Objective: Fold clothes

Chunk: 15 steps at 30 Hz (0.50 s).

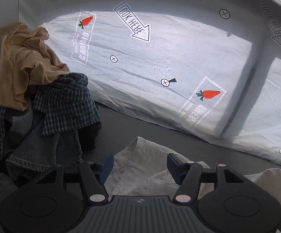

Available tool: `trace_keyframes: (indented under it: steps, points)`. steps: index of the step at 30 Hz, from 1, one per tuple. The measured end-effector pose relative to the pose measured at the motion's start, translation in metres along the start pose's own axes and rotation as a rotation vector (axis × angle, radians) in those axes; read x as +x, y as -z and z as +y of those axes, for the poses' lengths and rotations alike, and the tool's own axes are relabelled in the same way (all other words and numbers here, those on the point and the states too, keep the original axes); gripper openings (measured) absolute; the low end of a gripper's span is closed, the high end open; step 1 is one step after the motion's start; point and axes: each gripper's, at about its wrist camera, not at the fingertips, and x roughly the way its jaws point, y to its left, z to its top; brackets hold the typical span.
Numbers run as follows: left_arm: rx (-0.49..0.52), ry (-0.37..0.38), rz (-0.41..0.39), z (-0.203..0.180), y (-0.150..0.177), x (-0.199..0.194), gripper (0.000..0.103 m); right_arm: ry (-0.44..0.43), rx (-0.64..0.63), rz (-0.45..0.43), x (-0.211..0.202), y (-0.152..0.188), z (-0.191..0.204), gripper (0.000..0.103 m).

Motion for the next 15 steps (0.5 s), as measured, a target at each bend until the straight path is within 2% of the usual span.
trace_keyframes:
  steps: [6,9,10,12,15]
  points:
    - [-0.168,-0.025,0.210,0.032,0.099,-0.020,0.063,-0.019,0.162,0.287,0.012,0.094,-0.020,0.045]
    - [-0.247,-0.008,0.313,0.043,0.130,-0.021,0.064,-0.029,0.243,0.431,0.019,0.140,-0.029,0.046]
    - [-0.253,0.000,0.318,0.043,0.136,-0.022,0.064,-0.032,0.270,0.478,0.021,0.156,-0.033,0.046]
    - [-0.274,0.015,0.320,0.044,0.142,-0.023,0.064,-0.064,0.302,0.487,0.025,0.160,-0.030,0.047]
    - [-0.354,0.051,0.322,0.047,0.144,-0.020,0.071,-0.111,0.336,0.460,0.031,0.154,-0.024,0.056]
